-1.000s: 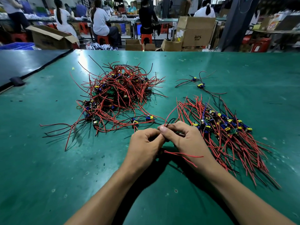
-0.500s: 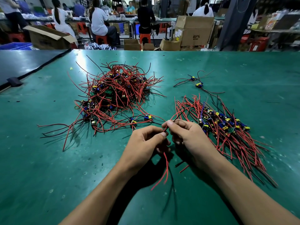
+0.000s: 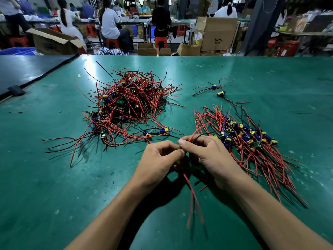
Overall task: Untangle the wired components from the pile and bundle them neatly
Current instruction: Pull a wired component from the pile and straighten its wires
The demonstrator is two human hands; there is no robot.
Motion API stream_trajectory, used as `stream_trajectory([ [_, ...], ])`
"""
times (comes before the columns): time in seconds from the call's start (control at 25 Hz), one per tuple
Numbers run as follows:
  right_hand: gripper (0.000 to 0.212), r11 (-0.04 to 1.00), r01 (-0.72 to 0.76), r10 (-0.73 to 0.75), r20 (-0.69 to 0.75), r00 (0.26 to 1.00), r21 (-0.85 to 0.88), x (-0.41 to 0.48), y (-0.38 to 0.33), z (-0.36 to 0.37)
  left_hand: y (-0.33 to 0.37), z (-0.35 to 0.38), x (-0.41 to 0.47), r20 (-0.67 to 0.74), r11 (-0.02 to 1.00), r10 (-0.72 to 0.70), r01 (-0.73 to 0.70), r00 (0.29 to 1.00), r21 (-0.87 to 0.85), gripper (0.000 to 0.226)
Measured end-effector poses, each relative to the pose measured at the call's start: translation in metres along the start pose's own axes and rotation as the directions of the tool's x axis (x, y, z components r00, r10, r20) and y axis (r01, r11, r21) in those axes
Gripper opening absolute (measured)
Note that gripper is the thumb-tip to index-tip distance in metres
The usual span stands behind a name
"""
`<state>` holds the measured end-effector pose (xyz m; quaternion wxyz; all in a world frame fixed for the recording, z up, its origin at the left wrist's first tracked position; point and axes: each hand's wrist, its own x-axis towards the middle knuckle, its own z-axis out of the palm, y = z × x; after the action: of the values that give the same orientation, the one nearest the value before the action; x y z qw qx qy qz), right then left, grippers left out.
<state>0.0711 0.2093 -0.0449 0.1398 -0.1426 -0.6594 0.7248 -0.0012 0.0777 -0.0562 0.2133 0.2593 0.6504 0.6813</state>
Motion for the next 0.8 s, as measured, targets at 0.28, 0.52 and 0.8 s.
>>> stream_trajectory([
  [0.28, 0.027, 0.997, 0.018, -0.024, -0.078, 0.997, -0.075, 0.000, 0.002, 0.000, -0.002, 0.000, 0.002, -0.029, 0.998, -0.043, 0.041, 0.999, -0.047, 0.012],
  [0.52, 0.029, 0.976, -0.080, 0.096, -0.070, 0.993, 0.202, 0.011, 0.001, -0.008, -0.002, -0.002, 0.003, 0.085, 0.994, -0.091, 0.096, 0.992, -0.053, 0.013],
  [0.8, 0.026, 0.954, -0.119, 0.115, 0.031, 0.993, 0.275, 0.014, 0.007, -0.006, -0.004, 0.000, 0.001, 0.054, 1.000, -0.011, 0.012, 0.998, -0.020, 0.013],
])
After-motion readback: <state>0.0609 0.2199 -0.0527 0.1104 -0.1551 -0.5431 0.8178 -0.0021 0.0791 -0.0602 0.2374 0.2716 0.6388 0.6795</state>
